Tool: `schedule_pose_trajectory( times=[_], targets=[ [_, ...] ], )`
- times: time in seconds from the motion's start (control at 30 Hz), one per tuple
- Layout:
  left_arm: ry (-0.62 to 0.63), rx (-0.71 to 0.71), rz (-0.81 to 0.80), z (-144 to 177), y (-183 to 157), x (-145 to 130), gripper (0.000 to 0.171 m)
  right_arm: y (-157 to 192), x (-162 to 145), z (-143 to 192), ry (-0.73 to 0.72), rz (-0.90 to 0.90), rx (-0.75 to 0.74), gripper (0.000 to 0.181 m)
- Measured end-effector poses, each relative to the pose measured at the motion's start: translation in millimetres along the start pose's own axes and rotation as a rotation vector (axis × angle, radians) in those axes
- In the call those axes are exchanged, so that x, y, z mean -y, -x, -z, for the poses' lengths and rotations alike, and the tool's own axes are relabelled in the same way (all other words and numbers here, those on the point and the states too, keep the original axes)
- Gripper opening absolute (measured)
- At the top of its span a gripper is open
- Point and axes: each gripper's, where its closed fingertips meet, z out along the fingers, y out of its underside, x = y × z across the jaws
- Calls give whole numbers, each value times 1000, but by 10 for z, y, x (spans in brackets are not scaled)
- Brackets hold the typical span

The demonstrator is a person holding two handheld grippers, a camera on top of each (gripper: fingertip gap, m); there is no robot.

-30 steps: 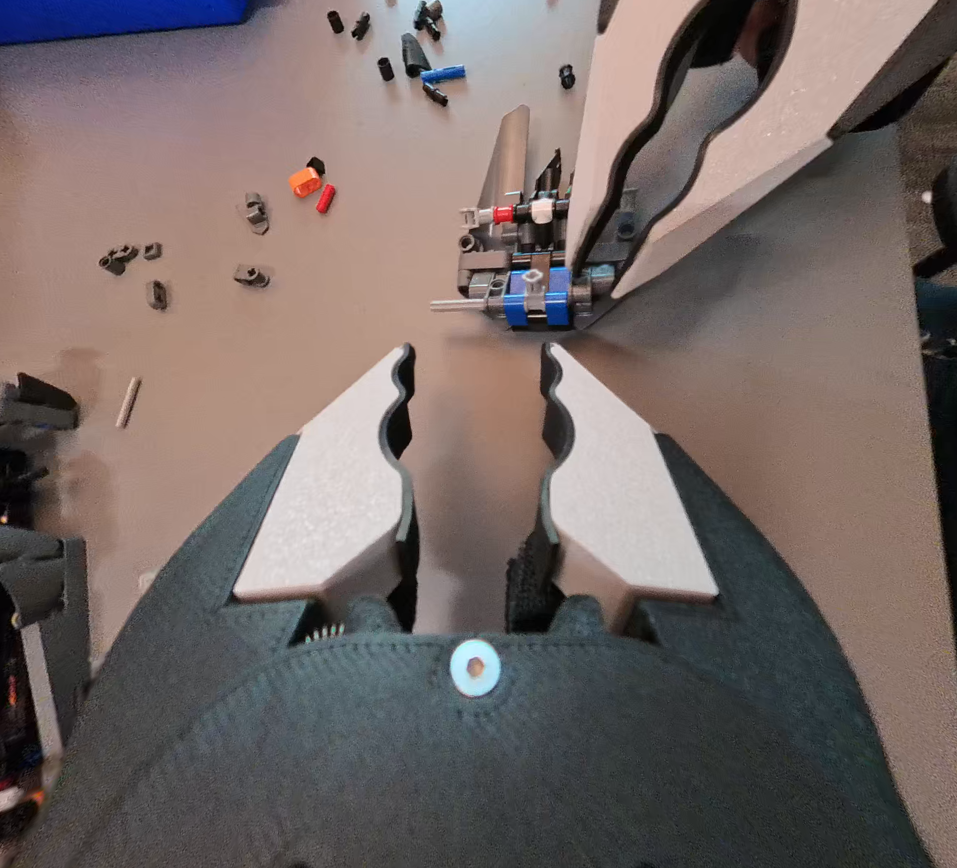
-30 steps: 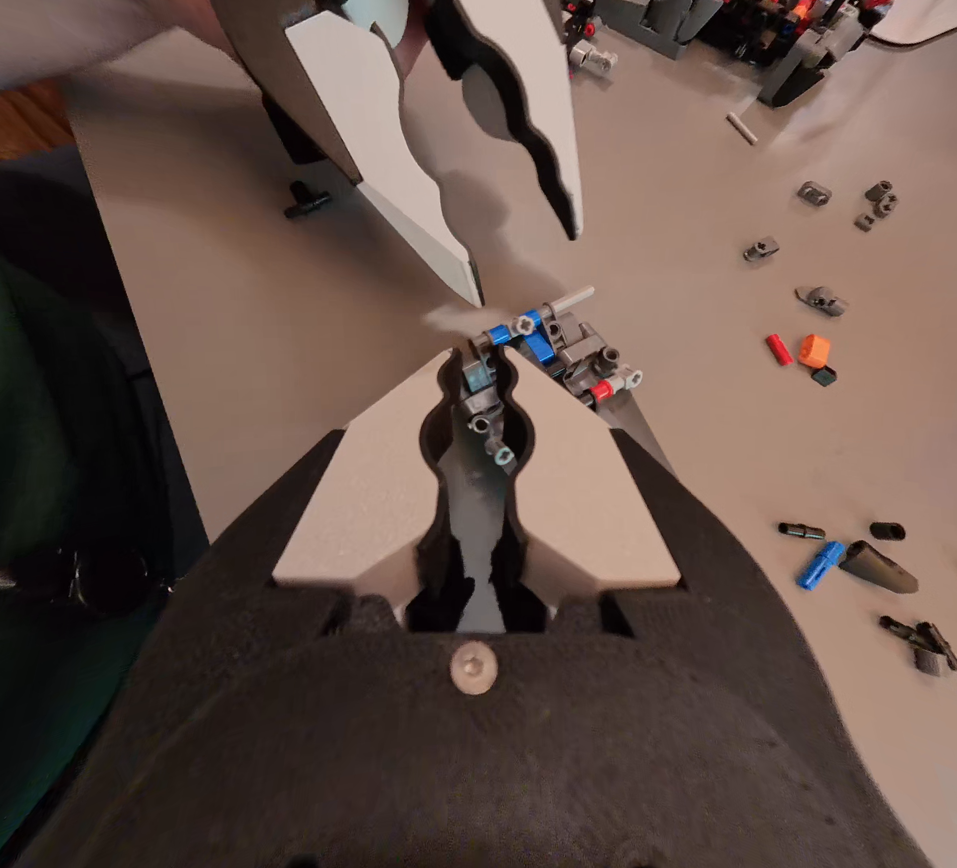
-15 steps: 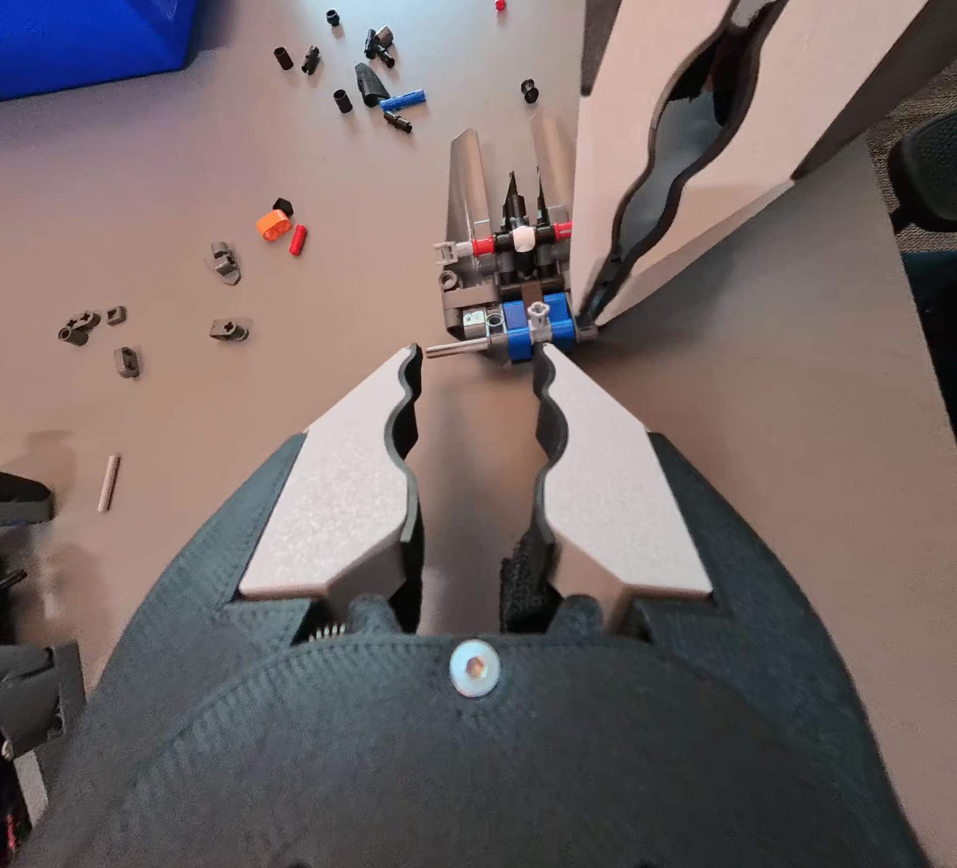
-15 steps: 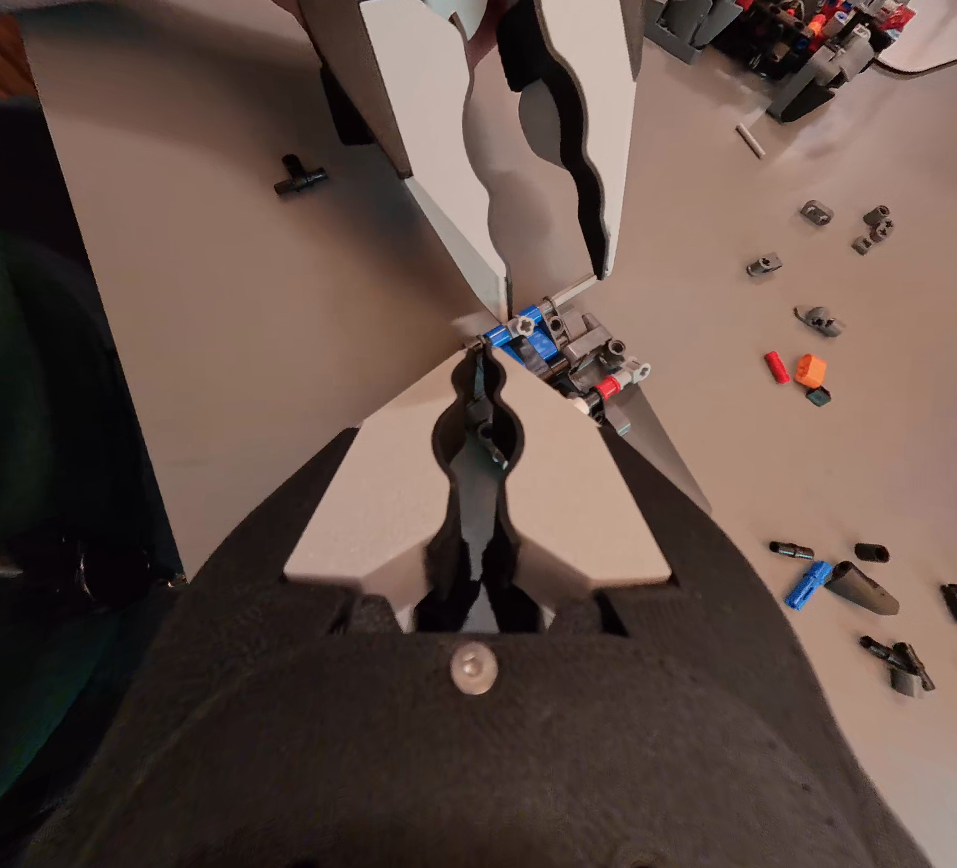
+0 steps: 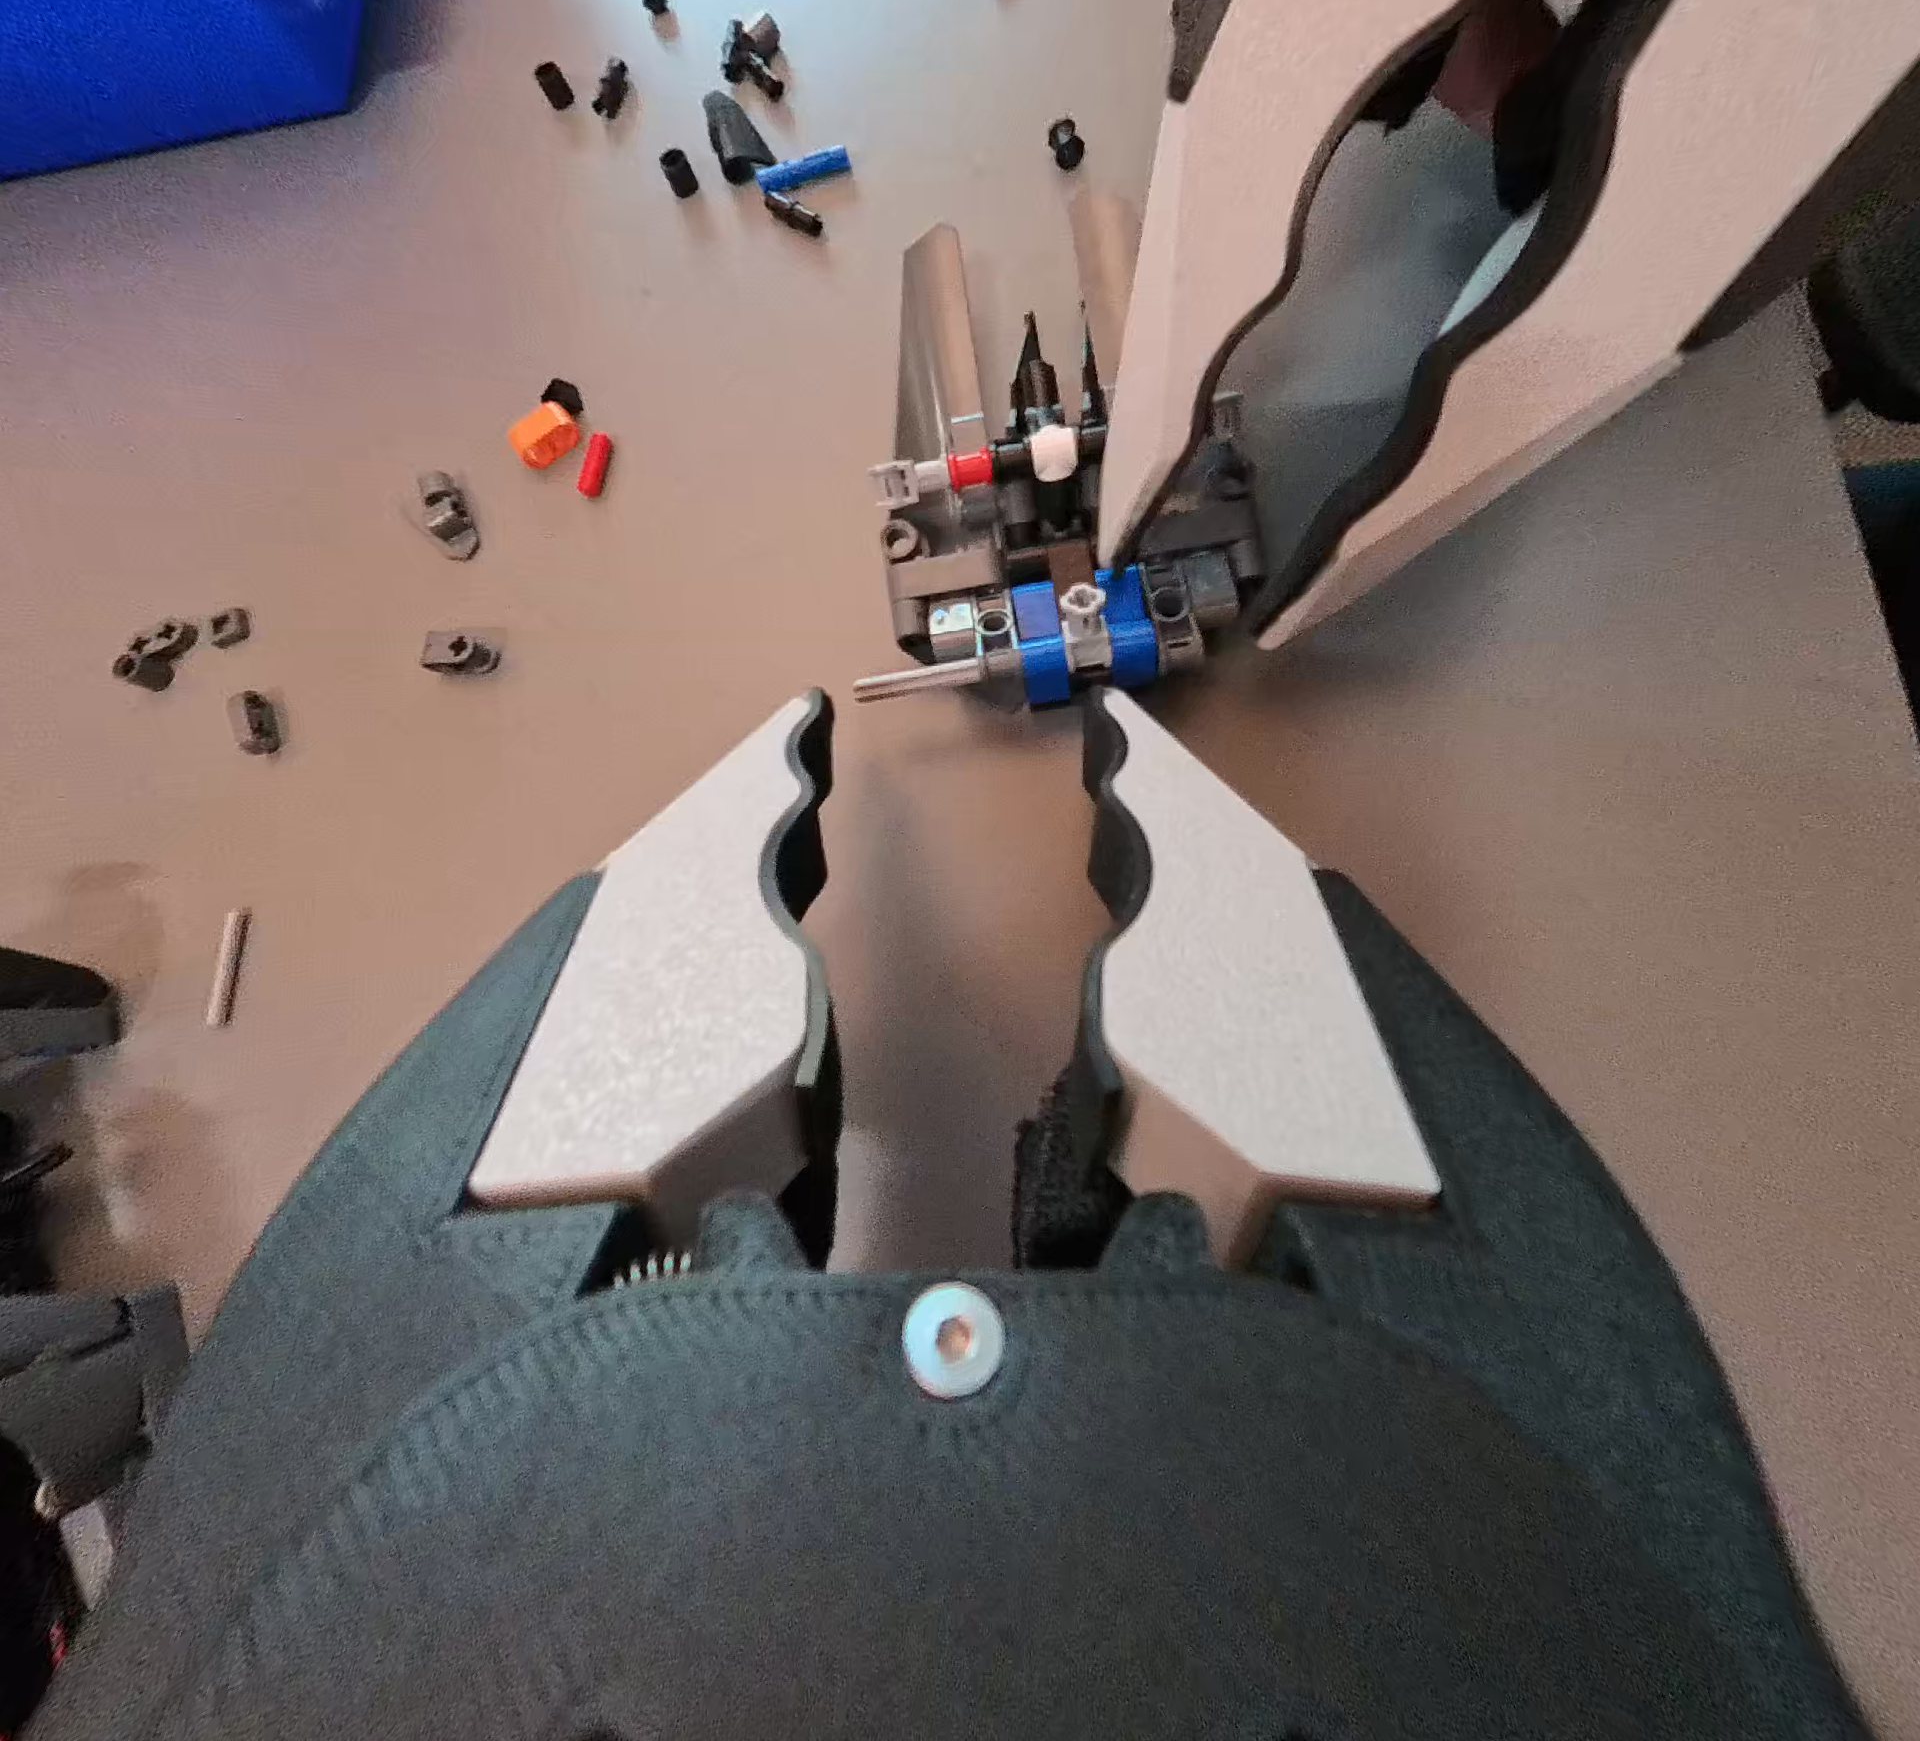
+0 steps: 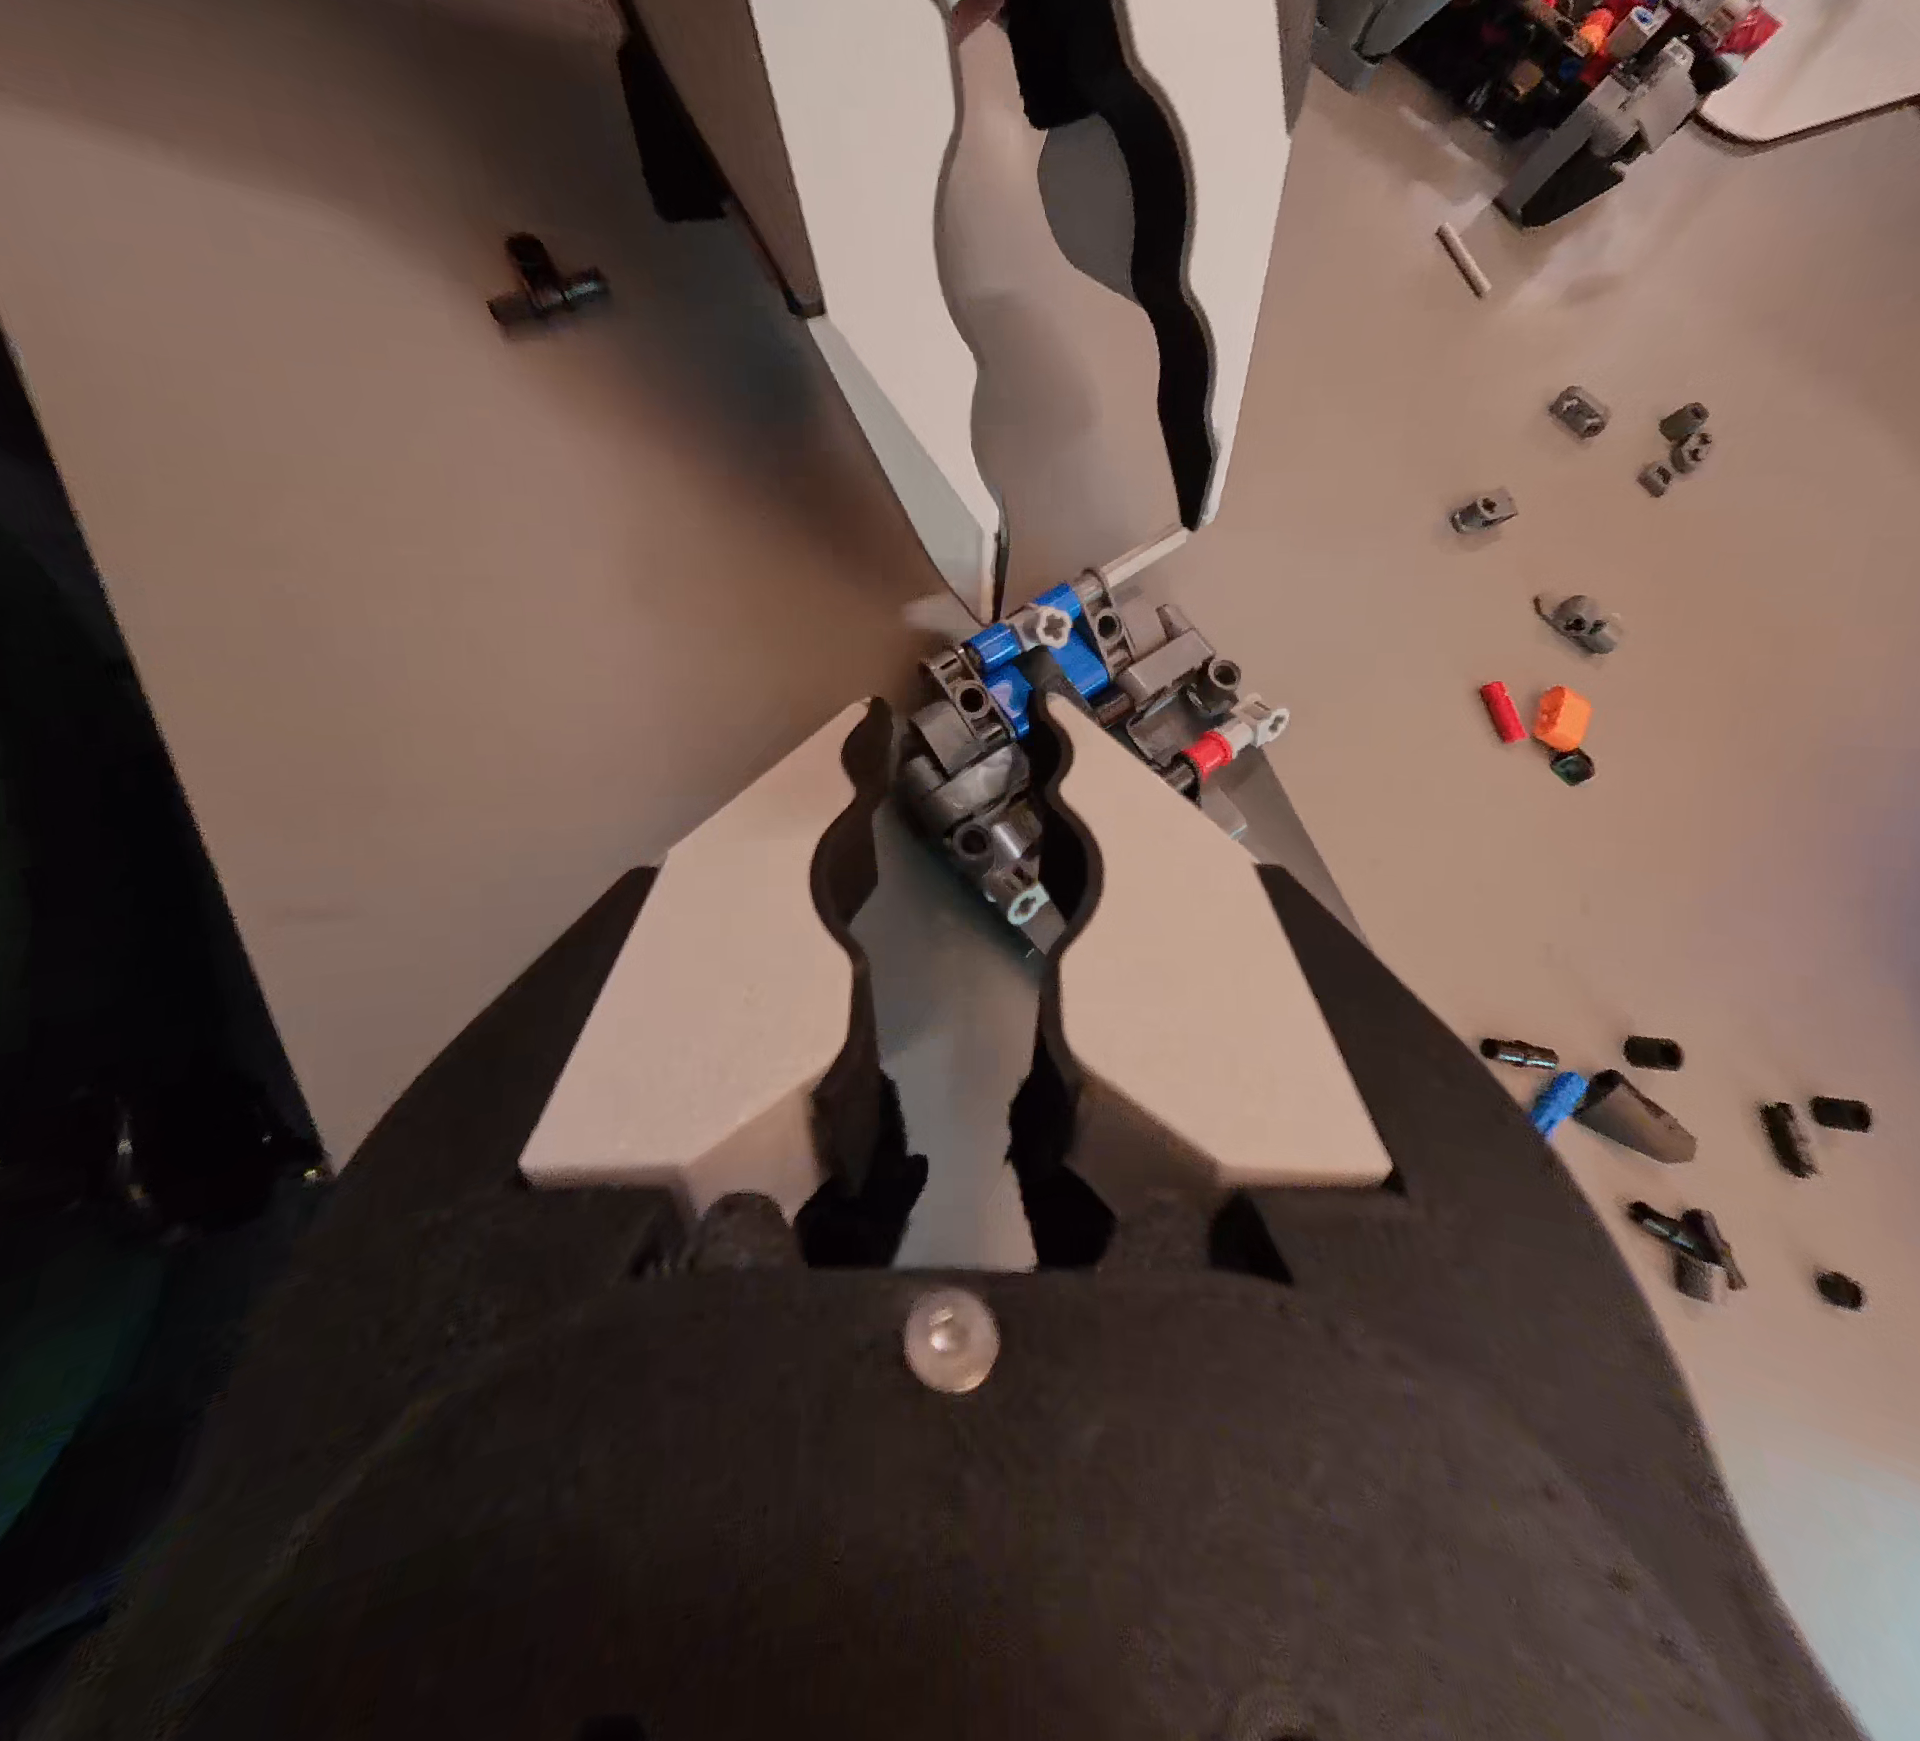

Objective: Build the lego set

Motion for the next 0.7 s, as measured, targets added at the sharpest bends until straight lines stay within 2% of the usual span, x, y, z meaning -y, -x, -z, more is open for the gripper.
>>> schedule_pose_trajectory(
  times=[0.2,0.47,0.5,0.7],
  targets=[
    [7,-3,22,-28,-42,3,42,-13,-16,-21,21,99,-109,18],
    [12,4,22,-38,-62,-5,37,7,-5,22,-45,-44,-50,12],
    [2,-21,15,-39,-106,11,27,-7,-4,24,-53,-65,-46,12],
    [-5,12,6,-46,-54,35,35,-9,-18,24,-74,-94,-30,12]
  ],
)
